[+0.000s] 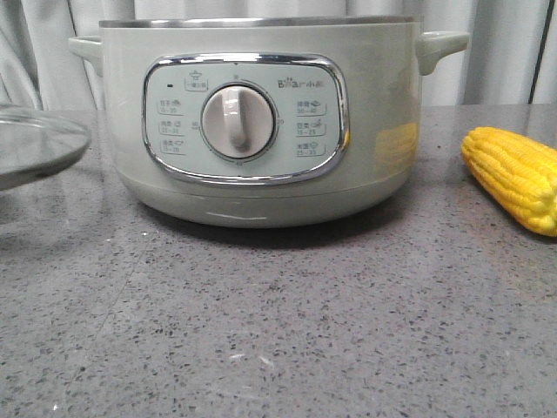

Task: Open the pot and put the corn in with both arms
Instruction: 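Lower the glass lid onto the table beside the pot, left gripper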

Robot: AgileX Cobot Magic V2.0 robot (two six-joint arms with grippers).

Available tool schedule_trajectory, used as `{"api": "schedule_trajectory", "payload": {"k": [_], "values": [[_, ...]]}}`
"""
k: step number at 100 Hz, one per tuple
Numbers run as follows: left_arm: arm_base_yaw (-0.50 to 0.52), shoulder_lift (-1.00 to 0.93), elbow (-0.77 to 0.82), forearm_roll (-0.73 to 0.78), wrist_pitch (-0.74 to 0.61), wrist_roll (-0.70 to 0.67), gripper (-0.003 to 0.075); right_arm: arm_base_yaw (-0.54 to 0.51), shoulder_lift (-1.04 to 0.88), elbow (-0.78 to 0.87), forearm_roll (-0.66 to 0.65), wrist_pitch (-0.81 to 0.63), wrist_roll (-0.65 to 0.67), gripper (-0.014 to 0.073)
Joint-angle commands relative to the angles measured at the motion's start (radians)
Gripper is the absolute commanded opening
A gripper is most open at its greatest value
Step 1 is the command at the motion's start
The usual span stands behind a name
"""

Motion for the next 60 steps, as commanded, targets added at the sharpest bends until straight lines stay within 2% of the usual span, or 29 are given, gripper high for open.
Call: {"api": "schedule_trajectory", "payload": {"k": [1,20,60], "values": [[0.001,0.032,-0.041,-0.004,-0.208,-0.001,-0.002,0.003,0.013,-0.029,0.002,-0.08,-0.003,-0.0064],[0.001,0.138,-0.041,-0.004,-0.266,-0.001,-0.002,0.003,0.013,-0.029,0.002,-0.08,-0.003,-0.0064],[0.001,0.237,-0.041,-0.004,-0.268,-0.001,-0.002,0.003,0.013,-0.029,0.002,-0.08,-0.003,-0.0064]]}}
